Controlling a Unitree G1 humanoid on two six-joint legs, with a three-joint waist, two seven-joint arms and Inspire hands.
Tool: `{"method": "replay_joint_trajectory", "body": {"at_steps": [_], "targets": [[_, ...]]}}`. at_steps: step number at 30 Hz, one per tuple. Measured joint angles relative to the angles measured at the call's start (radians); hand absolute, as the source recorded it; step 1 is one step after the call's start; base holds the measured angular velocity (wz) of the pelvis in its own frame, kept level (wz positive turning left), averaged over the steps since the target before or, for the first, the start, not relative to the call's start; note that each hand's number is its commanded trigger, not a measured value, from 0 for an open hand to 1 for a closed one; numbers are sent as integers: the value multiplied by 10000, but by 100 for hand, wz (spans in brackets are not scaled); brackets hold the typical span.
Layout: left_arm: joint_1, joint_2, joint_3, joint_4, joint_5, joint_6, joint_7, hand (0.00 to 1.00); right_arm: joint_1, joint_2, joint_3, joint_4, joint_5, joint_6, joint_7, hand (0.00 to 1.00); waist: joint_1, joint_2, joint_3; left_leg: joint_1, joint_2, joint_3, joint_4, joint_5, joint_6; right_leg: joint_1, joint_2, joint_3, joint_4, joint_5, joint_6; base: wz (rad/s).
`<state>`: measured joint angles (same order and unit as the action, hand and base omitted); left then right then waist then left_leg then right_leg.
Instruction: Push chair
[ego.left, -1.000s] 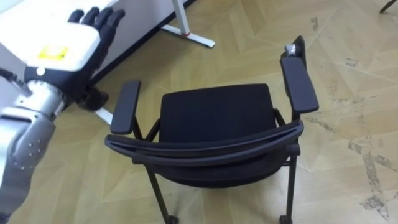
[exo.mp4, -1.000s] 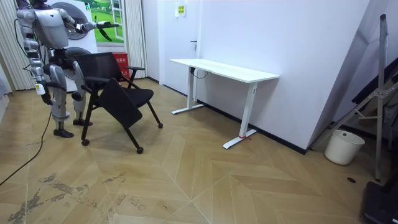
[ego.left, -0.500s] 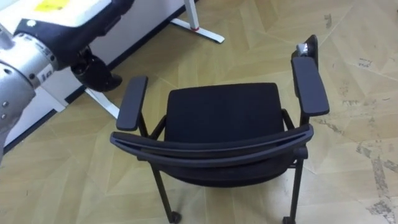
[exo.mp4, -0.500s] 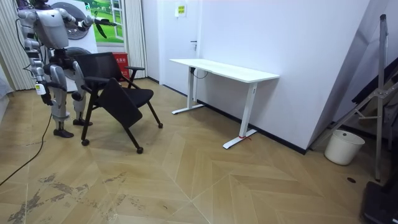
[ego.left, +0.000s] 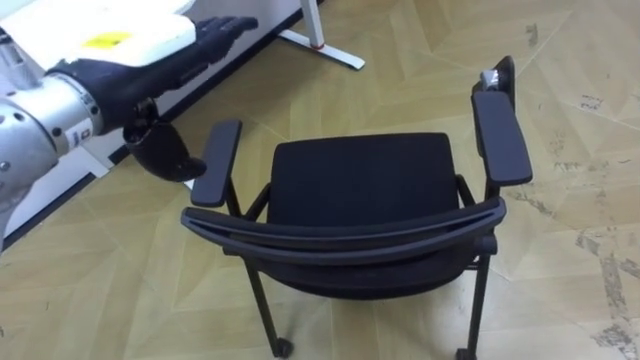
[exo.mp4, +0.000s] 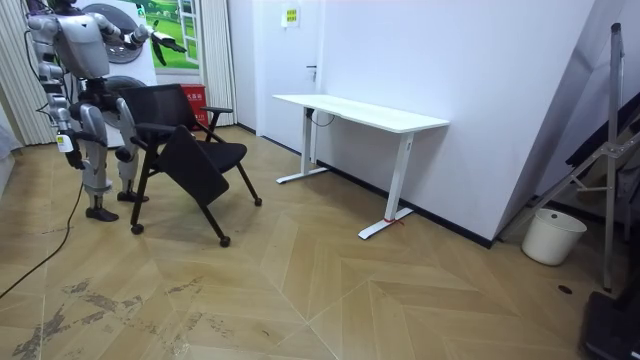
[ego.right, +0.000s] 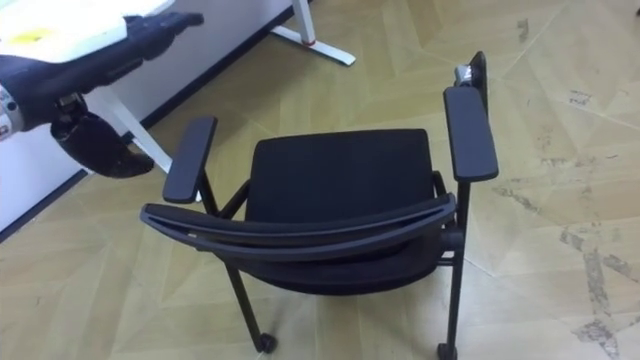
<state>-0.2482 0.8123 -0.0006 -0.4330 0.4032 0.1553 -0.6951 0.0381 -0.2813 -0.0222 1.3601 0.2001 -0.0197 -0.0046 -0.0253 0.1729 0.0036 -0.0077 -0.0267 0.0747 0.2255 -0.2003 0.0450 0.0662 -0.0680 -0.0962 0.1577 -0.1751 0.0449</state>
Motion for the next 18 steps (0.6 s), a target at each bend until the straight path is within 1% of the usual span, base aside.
{"method": "replay_joint_trajectory", "body": {"at_steps": [1, 2, 3, 7, 9, 10, 12, 15, 17, 18], "targets": [[0, 0, -2, 0, -1, 0, -56, 0, -1, 0, 1, 0, 1, 0, 0, 0, 0, 0, 0, 1, 0, 10, 9, 0, 0, -1, 0, 9, 11, 0, 0, 0], [0, 0, -2, 0, -14, 2, -174, 0, -3, 0, 0, 0, 0, 0, 0, 0, -3, -42, 31, 2, 2, 14, 23, 0, 1, -2, 0, 16, 35, 0, 0, 0], [0, -1, -3, 0, -14, 1, -257, 0, -5, 0, 1, -1, 2, 1, 1, 0, -10, 3, -1, 1, 8, 15, 42, -1, 1, -22, 1, 25, 86, 0, 0, 0], [-1, 0, -3, -1, -5, 3, -428, 0, 0, 0, 1, 2, 4, 10, -3, 0, -26, 9, -4, -6, 15, 13, 92, -15, 19, -24, 5, 74, 127, 0, 0, 0], [-1, 0, -8, -7, -4, 33, -608, 0, 5, 0, -1, 8, 14, 80, -11, 0, -44, 38, -22, -4, 14, 11, 118, -25, 33, -4, 6, 100, 134, 0, 0, 0], [-1, 0, -10, -16, -4, 66, -649, 0, 11, 0, -1, 8, 5, 109, -14, 0, -45, 16, -6, -3, 14, 13, 118, -26, 34, 2, 6, 106, 136, 1, 1, 0], [0, 0, -8, -169, 3, 194, -826, 0, 45, 0, -4, 7, -7, 185, -23, 0, -25, 30, -16, -12, 12, 30, 117, -27, 36, 12, 5, 113, 138, 1, 1, 0], [11, -2, -7, -509, 2, 200, -1021, 0, 80, 3, -22, 5, -6, 214, -24, 0, -34, 55, -34, 40, 15, 43, 100, -25, 34, 13, 6, 115, 139, 0, 1, 0], [20, -48, -7, -706, 1, 195, -1027, 0, 78, 7, -21, -10, -7, 214, -35, 0, -54, 33, -18, 73, 27, 56, 81, -23, 30, 27, 12, 117, 141, 0, 1, -2], [58, -64, -8, -794, 0, 187, -1027, 0, 70, 5, -22, -12, -2, 212, -56, 0, -55, -6, 11, 127, 36, 55, 38, -22, 28, 50, 17, 127, 140, 0, 1, -5]]}}
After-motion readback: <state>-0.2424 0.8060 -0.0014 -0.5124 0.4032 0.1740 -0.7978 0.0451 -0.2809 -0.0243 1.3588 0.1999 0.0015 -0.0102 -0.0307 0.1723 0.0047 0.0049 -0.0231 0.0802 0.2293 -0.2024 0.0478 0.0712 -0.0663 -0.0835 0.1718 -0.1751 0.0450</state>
